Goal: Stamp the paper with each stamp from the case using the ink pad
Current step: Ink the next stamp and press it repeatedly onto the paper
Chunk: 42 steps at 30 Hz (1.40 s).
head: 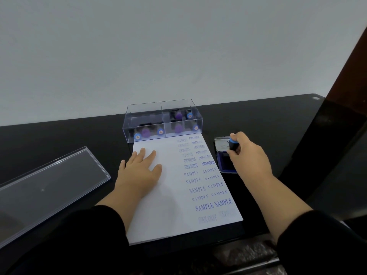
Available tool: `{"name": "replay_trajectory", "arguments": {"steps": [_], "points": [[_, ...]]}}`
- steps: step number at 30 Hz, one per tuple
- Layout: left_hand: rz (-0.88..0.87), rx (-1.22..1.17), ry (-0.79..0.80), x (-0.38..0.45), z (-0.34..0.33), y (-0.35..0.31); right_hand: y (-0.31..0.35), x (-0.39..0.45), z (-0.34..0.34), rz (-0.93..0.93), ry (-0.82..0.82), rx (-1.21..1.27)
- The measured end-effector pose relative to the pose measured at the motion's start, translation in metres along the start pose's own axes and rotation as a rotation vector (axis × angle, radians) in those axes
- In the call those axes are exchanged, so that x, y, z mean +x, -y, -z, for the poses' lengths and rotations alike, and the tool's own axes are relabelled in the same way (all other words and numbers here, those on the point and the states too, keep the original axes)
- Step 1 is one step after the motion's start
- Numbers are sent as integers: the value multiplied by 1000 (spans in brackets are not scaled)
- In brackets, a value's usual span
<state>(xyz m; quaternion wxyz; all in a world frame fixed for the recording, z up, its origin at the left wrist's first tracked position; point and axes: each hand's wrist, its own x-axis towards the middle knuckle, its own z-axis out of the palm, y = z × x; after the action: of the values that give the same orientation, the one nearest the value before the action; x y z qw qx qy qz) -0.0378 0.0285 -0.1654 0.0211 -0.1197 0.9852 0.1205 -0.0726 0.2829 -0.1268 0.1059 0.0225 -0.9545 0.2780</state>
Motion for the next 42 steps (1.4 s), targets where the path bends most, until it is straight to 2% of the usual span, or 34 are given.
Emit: {"name": "replay_trajectory", "arguments": {"steps": [10, 16, 23, 30, 42], "points": [[19, 20, 32, 5, 1, 2, -3, -3, -5, 15, -74, 64], [23, 26, 63, 4, 6, 0, 5, -4, -2, 32, -105, 194], [13, 11, 67, 2, 7, -1, 51, 0, -14, 202, -31, 262], [10, 6, 65, 5, 5, 0, 95, 37, -44, 292, 27, 249], [17, -6, 50, 6, 3, 0, 102, 58, -94, 305, 60, 252]]}}
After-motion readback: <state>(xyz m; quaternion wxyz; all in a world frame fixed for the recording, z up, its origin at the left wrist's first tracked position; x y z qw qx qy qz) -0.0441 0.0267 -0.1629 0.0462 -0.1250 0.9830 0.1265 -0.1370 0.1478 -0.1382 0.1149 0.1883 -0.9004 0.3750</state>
